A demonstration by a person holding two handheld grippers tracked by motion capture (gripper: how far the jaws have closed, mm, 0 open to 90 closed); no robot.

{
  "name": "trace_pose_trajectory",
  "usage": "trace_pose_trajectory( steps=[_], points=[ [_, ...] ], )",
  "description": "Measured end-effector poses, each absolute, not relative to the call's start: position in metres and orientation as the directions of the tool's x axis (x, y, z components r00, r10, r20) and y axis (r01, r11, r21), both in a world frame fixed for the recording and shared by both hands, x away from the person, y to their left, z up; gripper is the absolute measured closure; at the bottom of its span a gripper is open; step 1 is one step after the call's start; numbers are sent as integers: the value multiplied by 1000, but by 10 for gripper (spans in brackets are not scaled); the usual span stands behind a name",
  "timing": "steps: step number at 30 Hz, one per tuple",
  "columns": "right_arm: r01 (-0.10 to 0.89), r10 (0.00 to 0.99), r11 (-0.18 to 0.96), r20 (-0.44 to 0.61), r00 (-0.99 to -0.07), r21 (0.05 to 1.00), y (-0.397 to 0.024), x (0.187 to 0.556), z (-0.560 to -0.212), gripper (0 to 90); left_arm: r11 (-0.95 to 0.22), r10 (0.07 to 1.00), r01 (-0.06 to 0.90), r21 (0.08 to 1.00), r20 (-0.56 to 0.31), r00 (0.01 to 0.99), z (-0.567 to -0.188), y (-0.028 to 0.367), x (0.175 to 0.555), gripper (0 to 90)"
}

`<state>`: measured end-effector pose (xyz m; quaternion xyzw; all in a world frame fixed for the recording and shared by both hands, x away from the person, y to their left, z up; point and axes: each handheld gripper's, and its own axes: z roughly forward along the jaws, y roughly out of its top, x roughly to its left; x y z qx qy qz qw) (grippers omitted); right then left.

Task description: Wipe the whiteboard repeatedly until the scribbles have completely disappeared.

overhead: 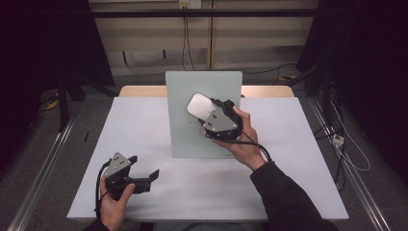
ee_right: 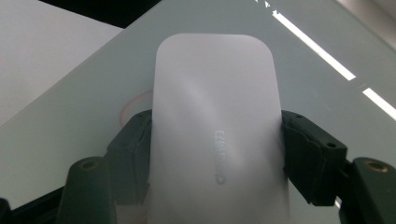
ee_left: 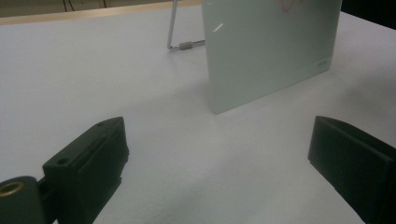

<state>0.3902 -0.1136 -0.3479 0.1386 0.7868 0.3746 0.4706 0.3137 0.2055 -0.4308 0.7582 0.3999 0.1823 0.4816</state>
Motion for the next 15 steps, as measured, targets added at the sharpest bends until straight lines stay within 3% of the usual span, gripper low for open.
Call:
trace_pose_trajectory(
  steps=[15],
  points=[
    [-105,498,709,-601,-625,697,-92,377,-384,314,-216,781,435,874,-113,614,-431,205,314,47]
  ],
)
